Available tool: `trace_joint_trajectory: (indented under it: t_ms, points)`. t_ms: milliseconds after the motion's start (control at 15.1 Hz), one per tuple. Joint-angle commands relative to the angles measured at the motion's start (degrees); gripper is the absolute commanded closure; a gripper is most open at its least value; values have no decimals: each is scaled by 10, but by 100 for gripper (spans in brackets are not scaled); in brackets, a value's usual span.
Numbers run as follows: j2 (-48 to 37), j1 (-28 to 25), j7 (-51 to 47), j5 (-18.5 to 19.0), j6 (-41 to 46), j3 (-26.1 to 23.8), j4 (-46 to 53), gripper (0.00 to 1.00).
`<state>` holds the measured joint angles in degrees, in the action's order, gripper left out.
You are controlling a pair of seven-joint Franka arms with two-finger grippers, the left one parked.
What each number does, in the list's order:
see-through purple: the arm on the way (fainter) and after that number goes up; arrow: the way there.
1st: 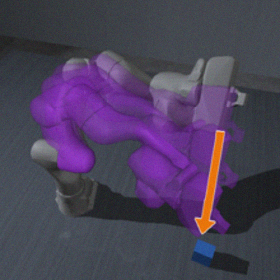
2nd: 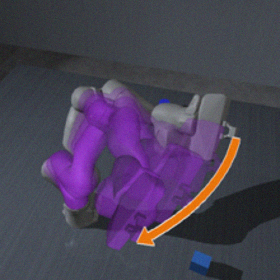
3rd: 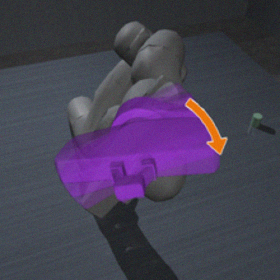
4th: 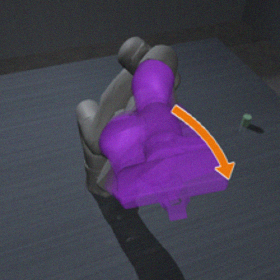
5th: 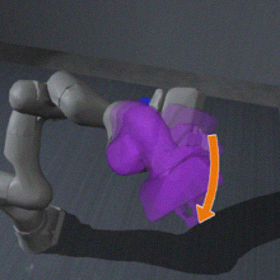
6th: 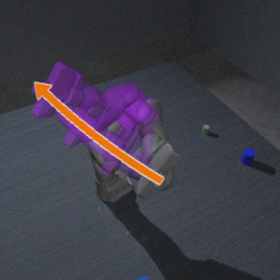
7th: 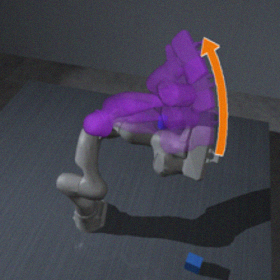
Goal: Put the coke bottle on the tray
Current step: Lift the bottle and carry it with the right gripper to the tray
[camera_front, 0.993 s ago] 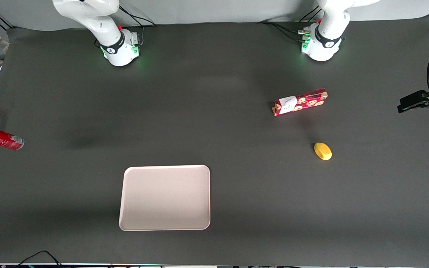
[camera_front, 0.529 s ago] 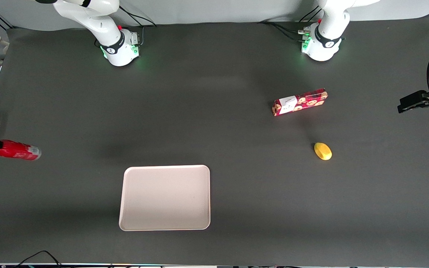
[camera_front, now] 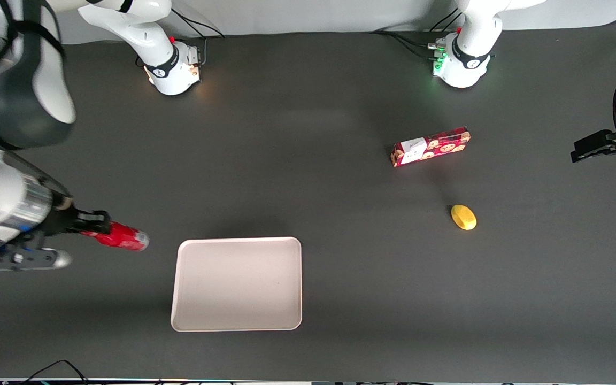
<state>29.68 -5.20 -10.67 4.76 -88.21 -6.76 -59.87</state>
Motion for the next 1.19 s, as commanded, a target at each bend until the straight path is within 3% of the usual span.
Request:
trace_joint_trajectory:
  t_ms: [0, 331, 728, 1125]
  points:
    - [70, 7, -55, 38, -70, -48, 29, 100]
    - [141, 11, -44, 39, -158, -46, 24, 100]
    - [202, 6, -51, 101, -201, -52, 22, 100]
    - [207, 5, -52, 101, -209, -53, 22, 100]
